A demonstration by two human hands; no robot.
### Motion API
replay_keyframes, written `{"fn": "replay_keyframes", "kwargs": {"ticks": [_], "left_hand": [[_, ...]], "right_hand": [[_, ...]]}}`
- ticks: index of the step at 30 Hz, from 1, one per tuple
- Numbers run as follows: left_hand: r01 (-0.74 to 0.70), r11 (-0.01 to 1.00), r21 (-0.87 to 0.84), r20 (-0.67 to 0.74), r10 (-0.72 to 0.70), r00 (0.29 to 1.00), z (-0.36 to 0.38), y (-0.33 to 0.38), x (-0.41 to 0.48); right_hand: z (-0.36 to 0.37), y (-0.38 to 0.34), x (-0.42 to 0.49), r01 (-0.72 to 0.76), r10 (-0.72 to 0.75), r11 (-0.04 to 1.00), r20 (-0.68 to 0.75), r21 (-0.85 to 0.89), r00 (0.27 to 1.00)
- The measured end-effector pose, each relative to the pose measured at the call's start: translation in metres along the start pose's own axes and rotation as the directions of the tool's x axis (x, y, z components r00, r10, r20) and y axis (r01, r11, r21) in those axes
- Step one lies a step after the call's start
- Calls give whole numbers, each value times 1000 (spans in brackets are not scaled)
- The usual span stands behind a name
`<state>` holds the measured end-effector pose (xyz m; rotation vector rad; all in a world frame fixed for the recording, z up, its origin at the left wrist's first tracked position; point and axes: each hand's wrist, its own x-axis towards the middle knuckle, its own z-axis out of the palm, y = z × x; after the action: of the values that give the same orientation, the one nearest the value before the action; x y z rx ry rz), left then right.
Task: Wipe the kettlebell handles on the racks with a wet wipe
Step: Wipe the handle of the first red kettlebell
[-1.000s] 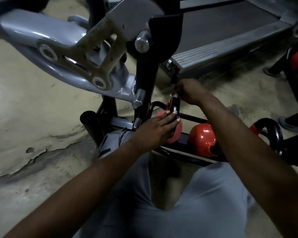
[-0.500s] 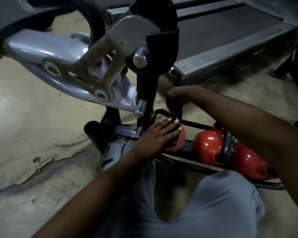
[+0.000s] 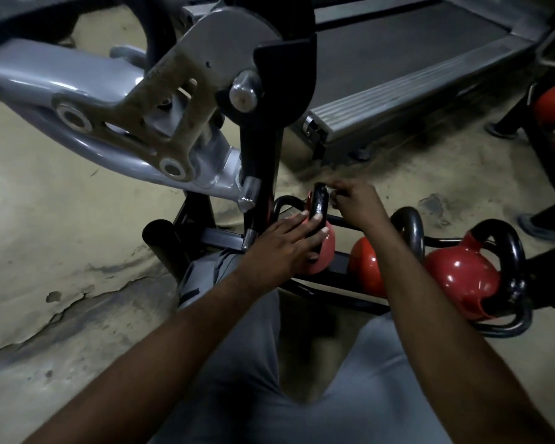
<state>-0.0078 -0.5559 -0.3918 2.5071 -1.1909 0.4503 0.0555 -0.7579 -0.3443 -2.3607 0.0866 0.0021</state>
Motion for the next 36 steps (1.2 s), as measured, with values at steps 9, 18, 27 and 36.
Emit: {"fn": "replay_keyframes", "kwargs": {"ticks": [9,18,27,36], "left_hand": [[-5,999,-51,-17,4,1000,-9,7,4],[12,999,-41,11,-12,1000,-11,11,4],[22,998,-63,15,-21,1000,-8,8,4],[32,997,-75,11,-31,999,-10,11,4]], "right_hand": [[30,1,2,-515,519,579,202,631,831],[28,-33,-33,-693,613,179,472,698,634],[25,-23,-30,-478,570,54,366,877,735],[18,-28,-26,-478,597,141,311,867,739]]}}
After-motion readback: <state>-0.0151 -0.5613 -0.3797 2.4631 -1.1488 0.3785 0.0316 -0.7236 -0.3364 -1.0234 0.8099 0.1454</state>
